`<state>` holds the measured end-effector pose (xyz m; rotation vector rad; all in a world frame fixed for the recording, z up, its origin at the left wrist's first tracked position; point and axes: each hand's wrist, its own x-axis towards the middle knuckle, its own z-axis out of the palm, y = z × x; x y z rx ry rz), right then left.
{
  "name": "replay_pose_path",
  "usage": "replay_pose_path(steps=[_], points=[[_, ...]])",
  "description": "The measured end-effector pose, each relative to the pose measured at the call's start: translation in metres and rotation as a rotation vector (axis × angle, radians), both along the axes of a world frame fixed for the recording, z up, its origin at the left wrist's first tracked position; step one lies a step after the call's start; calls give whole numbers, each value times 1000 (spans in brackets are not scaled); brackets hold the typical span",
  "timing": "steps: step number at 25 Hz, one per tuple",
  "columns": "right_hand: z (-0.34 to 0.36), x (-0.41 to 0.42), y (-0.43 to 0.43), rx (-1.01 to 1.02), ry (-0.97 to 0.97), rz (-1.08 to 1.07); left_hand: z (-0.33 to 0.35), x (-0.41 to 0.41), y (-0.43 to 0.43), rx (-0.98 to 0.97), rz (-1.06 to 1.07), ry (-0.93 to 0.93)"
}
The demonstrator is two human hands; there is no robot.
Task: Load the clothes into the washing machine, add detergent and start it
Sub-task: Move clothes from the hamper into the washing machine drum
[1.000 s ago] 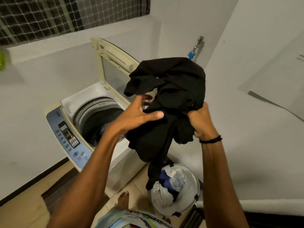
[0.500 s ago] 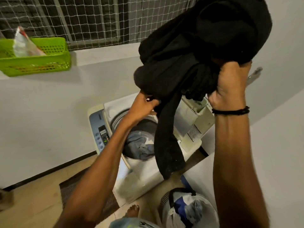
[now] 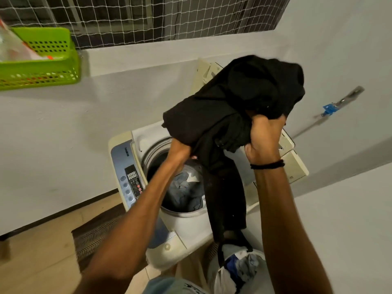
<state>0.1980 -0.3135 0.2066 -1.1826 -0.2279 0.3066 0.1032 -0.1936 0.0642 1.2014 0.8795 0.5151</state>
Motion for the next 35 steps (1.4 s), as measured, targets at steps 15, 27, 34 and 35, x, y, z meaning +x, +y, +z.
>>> replay_pose_path(steps=[15,27,34,35], points=[[-249,4,22,-1216,-248,693,-130,-31,48,-44,-214,609],[-267,16,-192,-926,463,450,-116,8,-153,-4,-526,463],[-351,30,-357,-907,673,52,-174,44,-289,132,-891,705],[-376,31,-379,-929,706,72,-198,49,-306,132,-927,758]])
